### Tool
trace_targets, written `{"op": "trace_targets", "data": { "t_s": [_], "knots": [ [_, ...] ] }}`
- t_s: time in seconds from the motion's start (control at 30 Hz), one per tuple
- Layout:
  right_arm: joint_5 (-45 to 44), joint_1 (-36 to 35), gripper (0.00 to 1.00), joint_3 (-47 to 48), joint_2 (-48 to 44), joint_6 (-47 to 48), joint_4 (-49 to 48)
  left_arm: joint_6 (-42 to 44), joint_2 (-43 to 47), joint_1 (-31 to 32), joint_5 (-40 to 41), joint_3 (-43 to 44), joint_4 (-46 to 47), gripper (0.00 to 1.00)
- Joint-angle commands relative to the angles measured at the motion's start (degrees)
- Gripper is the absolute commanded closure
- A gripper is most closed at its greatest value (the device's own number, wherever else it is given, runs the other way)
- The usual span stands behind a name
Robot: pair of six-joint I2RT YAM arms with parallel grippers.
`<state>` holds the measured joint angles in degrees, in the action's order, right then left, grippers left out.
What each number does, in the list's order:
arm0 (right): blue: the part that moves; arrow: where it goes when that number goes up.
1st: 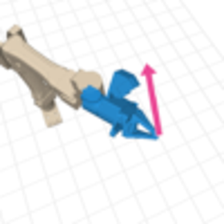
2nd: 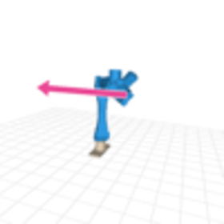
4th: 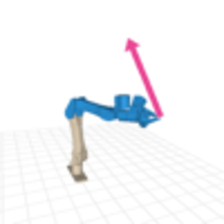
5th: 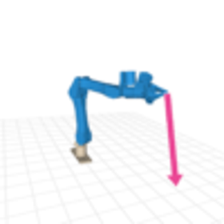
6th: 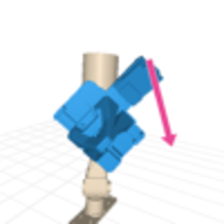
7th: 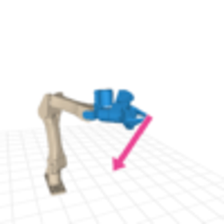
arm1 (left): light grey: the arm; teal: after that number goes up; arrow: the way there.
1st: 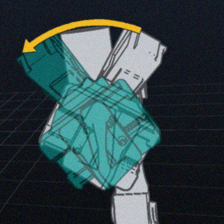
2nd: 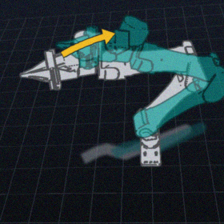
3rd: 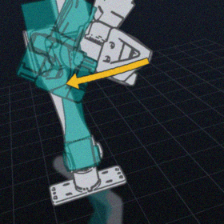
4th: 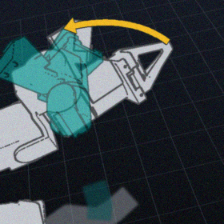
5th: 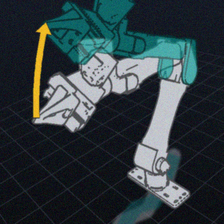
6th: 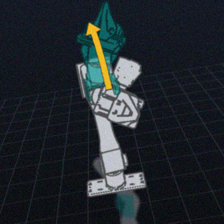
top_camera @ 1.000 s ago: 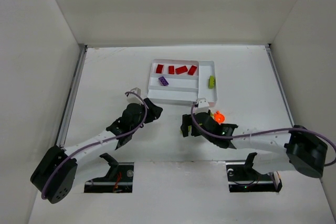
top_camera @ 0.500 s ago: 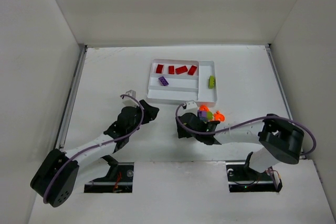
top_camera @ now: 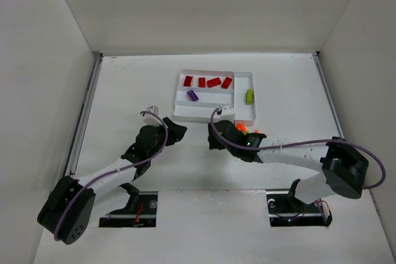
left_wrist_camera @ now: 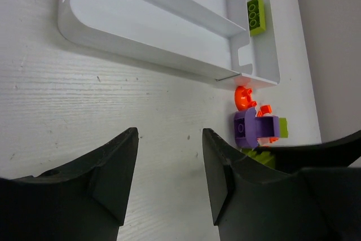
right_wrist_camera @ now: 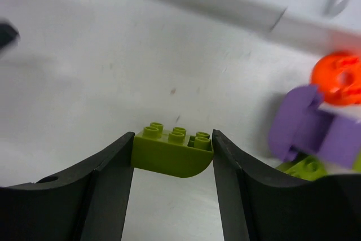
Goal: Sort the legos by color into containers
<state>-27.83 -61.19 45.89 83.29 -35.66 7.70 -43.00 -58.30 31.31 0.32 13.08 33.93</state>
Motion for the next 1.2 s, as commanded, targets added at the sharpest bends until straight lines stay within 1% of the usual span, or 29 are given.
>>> {"op": "trace_targets", "data": {
  "t_s": [0.0,0.1,0.2,0.27,0.5,0.57,0.6,0.67,0.73,0.8,0.87,0.93,1.0,1.07,1.17],
  "knots": [
    [-0.82,7.86,0.52,4.82,-4.35,5.85,-2.25,-0.41,0.91,0.02,-1.37,-0.78,2.98,0.54],
    [0.67,16.82,0.51,6.84,-3.93,8.93,-4.44,-0.15,-0.49,1.6,-0.32,-0.78,4.47,0.54],
    [2.17,25.17,0.51,9.47,0.98,10.43,-7.17,-0.59,-2.16,2.83,-0.84,-0.43,5.35,0.54],
    [2.43,28.52,0.51,11.41,4.41,10.96,-8.75,0.02,-2.43,4.41,0.21,-0.34,5.79,0.54],
    [2.96,34.95,0.48,22.12,16.37,11.49,-10.17,0.81,-3.13,7.05,2.14,0.28,6.14,0.54],
    [3.14,36.09,0.43,25.46,19.01,11.14,-9.64,1.08,-3.31,7.14,2.23,0.37,6.15,0.54],
    [2.96,36.62,0.39,27.04,20.06,10.96,-9.2,1.08,-3.22,7.23,1.97,0.45,6.15,0.55],
    [2.61,36.98,0.26,29.34,20.69,10.0,-7.36,1.17,-2.96,8.28,2.49,0.45,6.23,0.55],
    [2.17,36.89,0.22,29.17,19.55,10.0,-7.27,1.87,-3.3,9.07,2.58,0.8,6.23,0.55],
    [1.99,36.63,0.19,26.9,16.92,9.73,-7.61,2.4,-4.53,10.56,2.06,1.77,6.23,0.55],
    [1.82,36.36,0.19,21.99,12.8,9.64,-8.93,3.18,-5.93,12.84,2.49,2.73,6.32,0.55],
    [1.82,34.53,0.26,14.45,7.01,8.95,-11.65,4.15,-8.13,14.78,2.76,3.79,6.85,0.55],
    [2.08,31.89,0.37,4.44,-0.63,7.8,-15.24,4.16,-9.89,16.27,2.32,4.76,7.11,0.55],
    [1.73,29.25,0.45,-4.62,-8.54,5.44,-17.36,4.33,-11.74,17.94,2.41,5.63,7.9,0.55],
    [2.43,27.05,0.44,-15.71,-19.97,-1.14,-17.55,3.72,-14.73,18.92,1.88,6.78,9.48,0.55]
  ]
}}
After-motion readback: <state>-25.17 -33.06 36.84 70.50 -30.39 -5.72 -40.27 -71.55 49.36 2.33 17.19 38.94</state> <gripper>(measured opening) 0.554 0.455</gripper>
